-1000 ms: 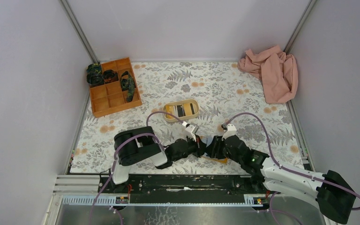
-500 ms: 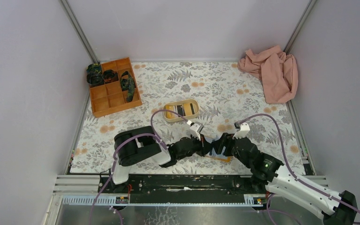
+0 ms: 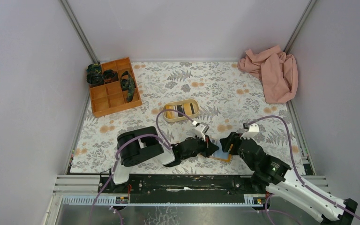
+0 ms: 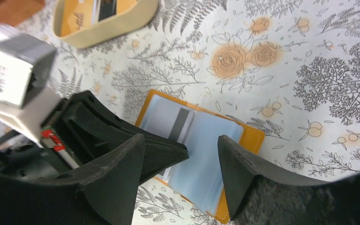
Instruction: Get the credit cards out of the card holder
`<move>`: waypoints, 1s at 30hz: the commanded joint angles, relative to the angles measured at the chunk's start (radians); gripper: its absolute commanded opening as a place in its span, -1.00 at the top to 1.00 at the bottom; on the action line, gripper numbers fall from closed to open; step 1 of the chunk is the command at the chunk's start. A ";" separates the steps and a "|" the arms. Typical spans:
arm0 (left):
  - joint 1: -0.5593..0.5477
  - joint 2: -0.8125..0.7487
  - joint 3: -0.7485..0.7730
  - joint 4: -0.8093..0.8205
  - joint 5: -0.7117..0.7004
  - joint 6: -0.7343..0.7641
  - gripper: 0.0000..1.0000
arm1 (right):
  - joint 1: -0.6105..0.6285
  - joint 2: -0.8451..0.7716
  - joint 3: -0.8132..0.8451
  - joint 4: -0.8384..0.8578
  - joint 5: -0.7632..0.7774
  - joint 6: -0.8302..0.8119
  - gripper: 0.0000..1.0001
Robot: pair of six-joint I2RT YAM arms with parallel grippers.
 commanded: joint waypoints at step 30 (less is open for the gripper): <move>0.094 -0.004 -0.223 0.173 -0.066 -0.008 1.00 | -0.033 0.388 -0.210 0.527 -0.252 0.203 0.08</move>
